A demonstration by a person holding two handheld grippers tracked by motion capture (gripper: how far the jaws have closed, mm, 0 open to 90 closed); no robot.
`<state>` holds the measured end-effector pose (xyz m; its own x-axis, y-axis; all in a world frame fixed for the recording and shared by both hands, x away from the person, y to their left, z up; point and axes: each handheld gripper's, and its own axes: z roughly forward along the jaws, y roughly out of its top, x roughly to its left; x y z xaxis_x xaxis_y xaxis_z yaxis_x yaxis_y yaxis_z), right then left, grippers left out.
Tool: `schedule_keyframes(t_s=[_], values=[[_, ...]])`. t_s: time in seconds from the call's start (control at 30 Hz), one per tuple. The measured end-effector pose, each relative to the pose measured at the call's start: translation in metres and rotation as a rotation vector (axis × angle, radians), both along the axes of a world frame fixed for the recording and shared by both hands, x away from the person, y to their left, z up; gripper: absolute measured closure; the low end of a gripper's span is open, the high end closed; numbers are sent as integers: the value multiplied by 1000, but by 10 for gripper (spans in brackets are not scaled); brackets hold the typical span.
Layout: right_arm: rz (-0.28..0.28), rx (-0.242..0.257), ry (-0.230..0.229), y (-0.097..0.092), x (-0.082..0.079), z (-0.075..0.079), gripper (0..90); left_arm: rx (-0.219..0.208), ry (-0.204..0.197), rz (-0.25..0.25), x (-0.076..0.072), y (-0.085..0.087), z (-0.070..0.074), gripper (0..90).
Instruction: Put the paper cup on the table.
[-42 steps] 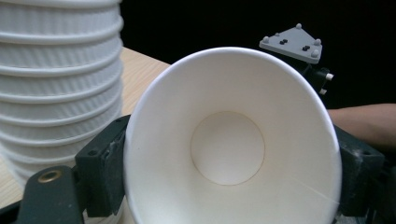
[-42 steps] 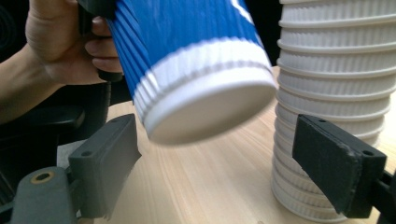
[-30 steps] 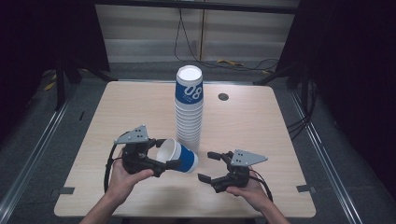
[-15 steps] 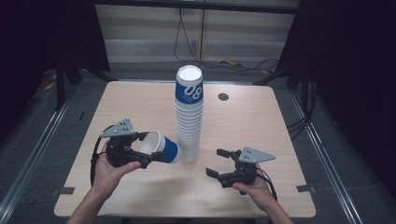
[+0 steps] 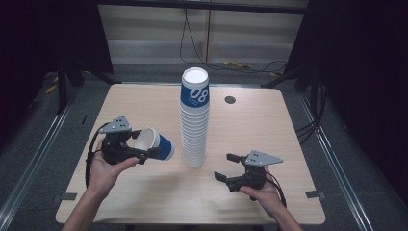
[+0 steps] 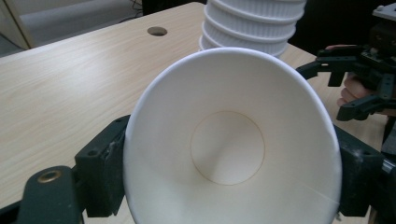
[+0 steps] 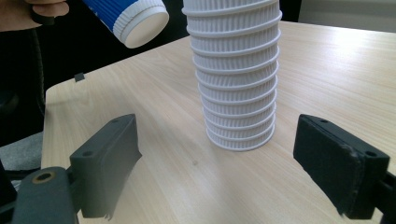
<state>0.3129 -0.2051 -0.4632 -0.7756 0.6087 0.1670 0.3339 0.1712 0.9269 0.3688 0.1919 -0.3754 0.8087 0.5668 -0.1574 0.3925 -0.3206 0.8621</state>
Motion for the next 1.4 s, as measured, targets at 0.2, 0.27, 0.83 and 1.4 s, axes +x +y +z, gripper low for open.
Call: schedule_keyframes(t_s=[0.2, 0.27, 0.83, 1.4], values=[[-5, 0, 8, -1, 0, 0, 141, 34, 7, 37, 5, 4, -4, 166], [-7, -1, 13, 0, 0, 0, 140, 63, 0, 64, 7, 5, -6, 166], [-4, -27, 34, -3, 3, -4, 141, 173, 26, 155, 39, 7, -24, 166], [21, -35, 54, 3, 6, -6, 153, 301, 123, 197, 63, 10, -47, 163]])
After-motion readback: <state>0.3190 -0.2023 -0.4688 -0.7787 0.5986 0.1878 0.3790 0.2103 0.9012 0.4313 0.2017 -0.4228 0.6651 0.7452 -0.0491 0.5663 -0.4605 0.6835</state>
